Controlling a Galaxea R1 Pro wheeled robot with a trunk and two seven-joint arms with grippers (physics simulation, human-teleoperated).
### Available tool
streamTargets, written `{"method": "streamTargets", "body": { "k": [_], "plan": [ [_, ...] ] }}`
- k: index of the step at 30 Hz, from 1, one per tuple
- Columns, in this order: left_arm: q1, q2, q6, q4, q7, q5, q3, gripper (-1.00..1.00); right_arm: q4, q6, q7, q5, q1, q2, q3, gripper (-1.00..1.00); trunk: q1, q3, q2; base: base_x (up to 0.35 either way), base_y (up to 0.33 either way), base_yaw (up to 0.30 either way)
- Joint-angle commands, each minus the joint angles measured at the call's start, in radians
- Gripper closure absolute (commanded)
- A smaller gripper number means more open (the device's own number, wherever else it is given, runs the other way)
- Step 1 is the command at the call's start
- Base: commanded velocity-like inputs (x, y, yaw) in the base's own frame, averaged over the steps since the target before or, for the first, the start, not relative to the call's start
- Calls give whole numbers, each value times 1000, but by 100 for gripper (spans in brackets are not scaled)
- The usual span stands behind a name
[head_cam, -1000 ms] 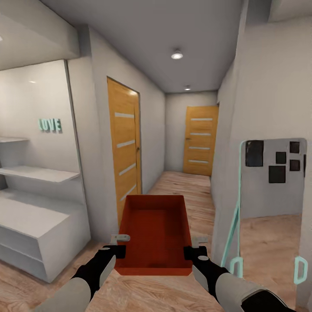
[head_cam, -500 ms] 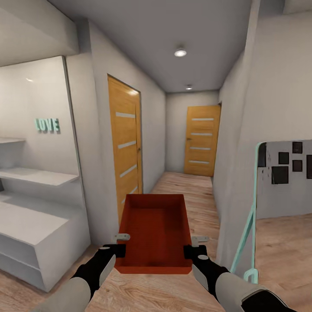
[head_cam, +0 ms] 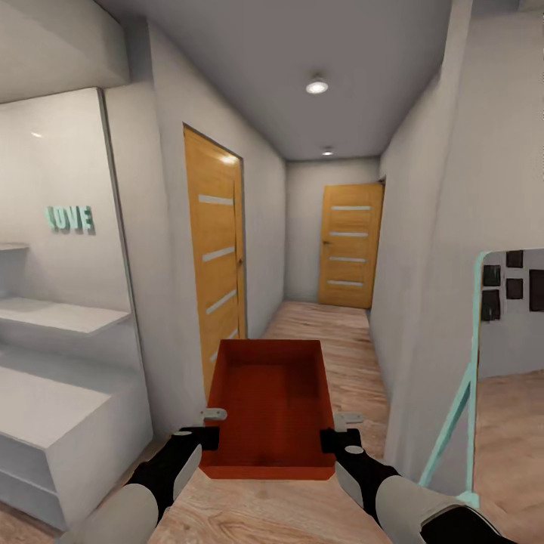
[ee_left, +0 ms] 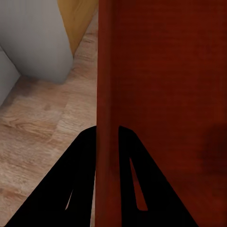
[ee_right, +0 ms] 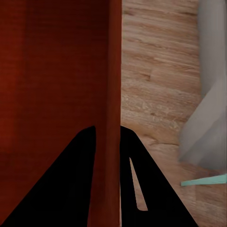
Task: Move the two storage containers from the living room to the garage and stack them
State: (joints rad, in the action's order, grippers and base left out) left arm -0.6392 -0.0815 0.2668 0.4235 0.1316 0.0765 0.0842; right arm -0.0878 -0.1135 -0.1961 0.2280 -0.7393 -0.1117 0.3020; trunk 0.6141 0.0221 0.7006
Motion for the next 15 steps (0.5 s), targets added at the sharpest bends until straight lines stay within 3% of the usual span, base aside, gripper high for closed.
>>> {"method": "streamTargets", "body": {
  "k": [1,15],
  "plan": [
    [0,24,6,11,13,2,-72,100,3,-3,1,18,0,0,3,100,1,0,0,290,216,-239],
    [0,25,6,7,11,2,-72,100,3,-2,1,18,0,0,3,100,1,0,0,292,220,-276]
  ]
}}
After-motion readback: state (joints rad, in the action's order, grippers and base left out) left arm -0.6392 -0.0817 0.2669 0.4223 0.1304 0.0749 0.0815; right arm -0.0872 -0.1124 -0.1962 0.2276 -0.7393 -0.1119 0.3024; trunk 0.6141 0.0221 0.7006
